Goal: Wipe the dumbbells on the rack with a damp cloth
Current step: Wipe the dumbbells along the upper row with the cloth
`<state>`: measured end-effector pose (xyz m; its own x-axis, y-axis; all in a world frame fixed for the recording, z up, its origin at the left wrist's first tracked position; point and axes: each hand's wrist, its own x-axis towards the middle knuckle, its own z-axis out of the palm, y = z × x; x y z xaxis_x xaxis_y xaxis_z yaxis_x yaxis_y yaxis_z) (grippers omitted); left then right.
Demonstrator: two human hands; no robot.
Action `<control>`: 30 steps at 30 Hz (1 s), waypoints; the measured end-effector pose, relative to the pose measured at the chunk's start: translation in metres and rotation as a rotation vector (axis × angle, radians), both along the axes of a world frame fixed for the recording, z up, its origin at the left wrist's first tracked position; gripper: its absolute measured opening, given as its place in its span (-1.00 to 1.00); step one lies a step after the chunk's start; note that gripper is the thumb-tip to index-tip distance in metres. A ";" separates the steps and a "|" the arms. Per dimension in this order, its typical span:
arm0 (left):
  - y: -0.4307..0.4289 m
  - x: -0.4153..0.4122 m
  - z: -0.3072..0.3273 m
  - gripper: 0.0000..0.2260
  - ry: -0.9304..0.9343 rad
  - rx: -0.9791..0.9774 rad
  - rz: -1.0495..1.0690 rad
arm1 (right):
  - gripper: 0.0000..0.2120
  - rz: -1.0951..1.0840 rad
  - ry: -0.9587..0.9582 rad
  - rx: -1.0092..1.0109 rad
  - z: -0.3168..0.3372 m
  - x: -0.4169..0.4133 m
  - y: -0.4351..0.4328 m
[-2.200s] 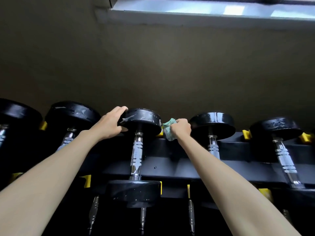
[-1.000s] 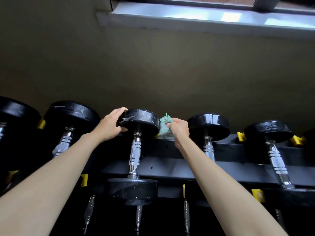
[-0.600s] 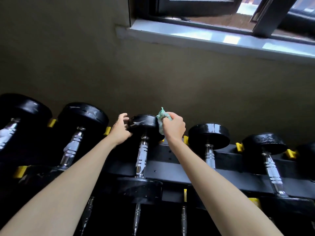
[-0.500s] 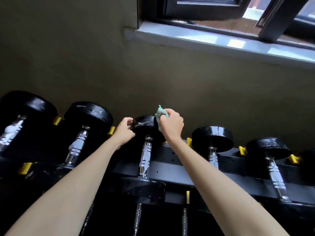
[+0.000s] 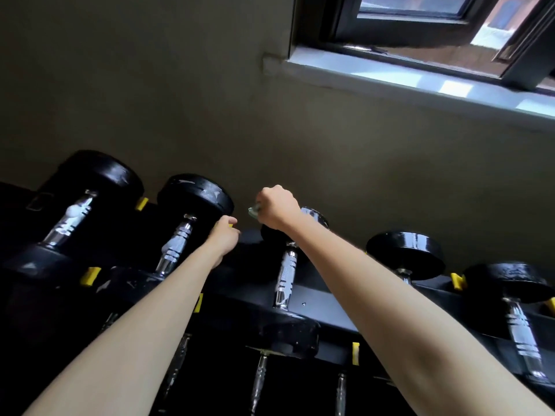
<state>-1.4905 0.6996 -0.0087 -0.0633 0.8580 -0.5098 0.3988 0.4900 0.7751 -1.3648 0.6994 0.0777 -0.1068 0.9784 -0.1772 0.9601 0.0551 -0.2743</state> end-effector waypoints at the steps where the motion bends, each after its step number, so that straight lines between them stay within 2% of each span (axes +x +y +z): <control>1: -0.002 -0.003 0.000 -0.65 0.009 -0.004 -0.001 | -0.71 0.046 -0.036 -0.018 0.002 -0.001 0.000; 8: -0.014 -0.013 0.018 -0.67 -0.009 -0.030 -0.030 | -0.76 0.146 -0.046 -0.270 0.003 0.002 -0.015; 10: -0.015 -0.013 0.023 -0.67 -0.018 -0.030 -0.029 | -0.75 0.064 0.088 -0.272 -0.011 0.007 -0.029; 11: -0.016 -0.013 0.026 -0.66 -0.025 -0.030 -0.024 | -0.79 -0.014 0.237 -0.279 -0.018 0.012 -0.035; 13: -0.020 -0.011 0.031 -0.66 -0.057 -0.028 -0.009 | -0.94 -0.224 0.655 -0.321 -0.024 0.023 -0.048; 16: -0.032 -0.003 0.045 -0.65 -0.165 0.002 0.027 | -0.91 -0.589 1.221 -0.349 -0.023 0.038 -0.067; 19: -0.046 0.007 0.061 -0.69 -0.301 -0.007 -0.022 | -0.84 -0.782 1.627 -0.333 -0.023 0.050 -0.083; 22: -0.059 0.020 0.079 -0.76 -0.420 -0.116 -0.250 | -0.70 -0.826 1.928 -0.259 -0.026 0.058 -0.099; 25: -0.066 0.035 0.087 -0.85 -0.449 -0.122 -0.453 | -0.72 -0.838 1.996 -0.236 -0.027 0.063 -0.111; 28: -0.067 0.051 0.087 -0.90 -0.398 -0.050 -0.456 | -0.79 -0.808 1.947 -0.236 -0.023 0.072 -0.121; 30: -0.069 0.062 0.084 -0.86 -0.384 -0.002 -0.418 | -0.74 -0.781 1.883 -0.256 -0.023 0.078 -0.126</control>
<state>-1.4289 0.6309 0.0753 0.4722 0.7691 -0.4307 0.2489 0.3524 0.9021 -1.2867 0.5734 0.0551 0.0571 0.8738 -0.4830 -0.6568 -0.3315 -0.6773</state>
